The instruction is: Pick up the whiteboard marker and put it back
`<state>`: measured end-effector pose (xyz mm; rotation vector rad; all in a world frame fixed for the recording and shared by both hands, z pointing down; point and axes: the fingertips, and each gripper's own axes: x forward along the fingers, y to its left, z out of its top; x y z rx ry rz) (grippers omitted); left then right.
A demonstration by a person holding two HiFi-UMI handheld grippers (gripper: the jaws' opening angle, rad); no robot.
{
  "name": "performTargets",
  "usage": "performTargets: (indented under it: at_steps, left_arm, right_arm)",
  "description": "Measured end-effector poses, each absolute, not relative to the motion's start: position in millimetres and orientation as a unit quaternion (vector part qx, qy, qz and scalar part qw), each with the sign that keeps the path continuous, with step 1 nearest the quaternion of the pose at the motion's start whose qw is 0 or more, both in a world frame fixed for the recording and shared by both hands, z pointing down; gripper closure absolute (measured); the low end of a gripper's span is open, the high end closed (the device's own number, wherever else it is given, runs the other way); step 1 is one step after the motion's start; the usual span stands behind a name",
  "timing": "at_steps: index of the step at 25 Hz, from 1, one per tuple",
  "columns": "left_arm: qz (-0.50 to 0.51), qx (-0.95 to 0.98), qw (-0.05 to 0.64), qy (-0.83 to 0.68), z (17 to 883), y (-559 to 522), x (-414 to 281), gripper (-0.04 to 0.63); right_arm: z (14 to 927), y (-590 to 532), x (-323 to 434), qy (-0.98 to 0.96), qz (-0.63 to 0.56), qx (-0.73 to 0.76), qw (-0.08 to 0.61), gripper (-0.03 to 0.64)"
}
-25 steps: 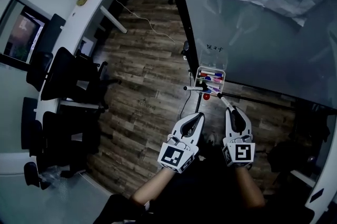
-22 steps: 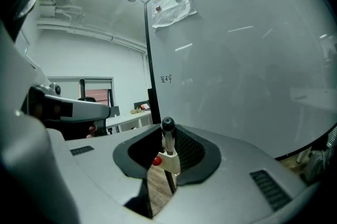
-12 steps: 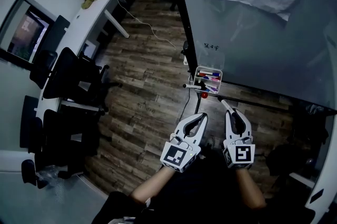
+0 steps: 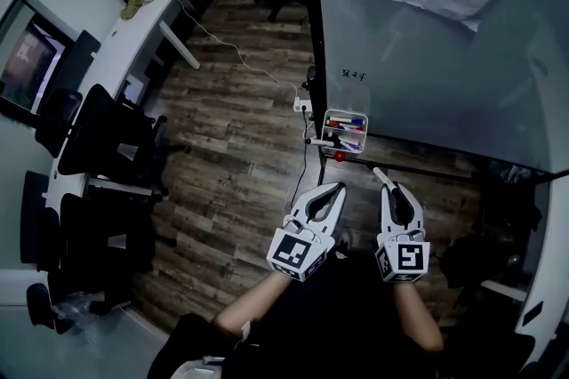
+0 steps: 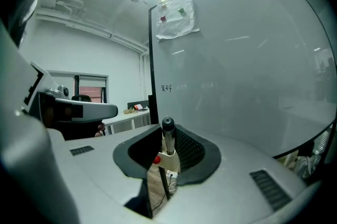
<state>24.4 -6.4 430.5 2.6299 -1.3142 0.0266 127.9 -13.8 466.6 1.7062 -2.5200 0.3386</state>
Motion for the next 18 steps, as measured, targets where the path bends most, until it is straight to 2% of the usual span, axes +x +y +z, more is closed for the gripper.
performTargets:
  at_steps: [10, 18]
  left_arm:
    - [-0.009, 0.899, 0.100, -0.426, 419, 1, 5, 0.588]
    - [-0.009, 0.899, 0.129, -0.418, 432, 12, -15, 0.588]
  right_arm:
    - [448, 11, 112, -0.813, 0.095, 0.573, 0.047, 0.534]
    - [438, 33, 96, -0.806, 0.100, 0.581, 0.043, 0.534]
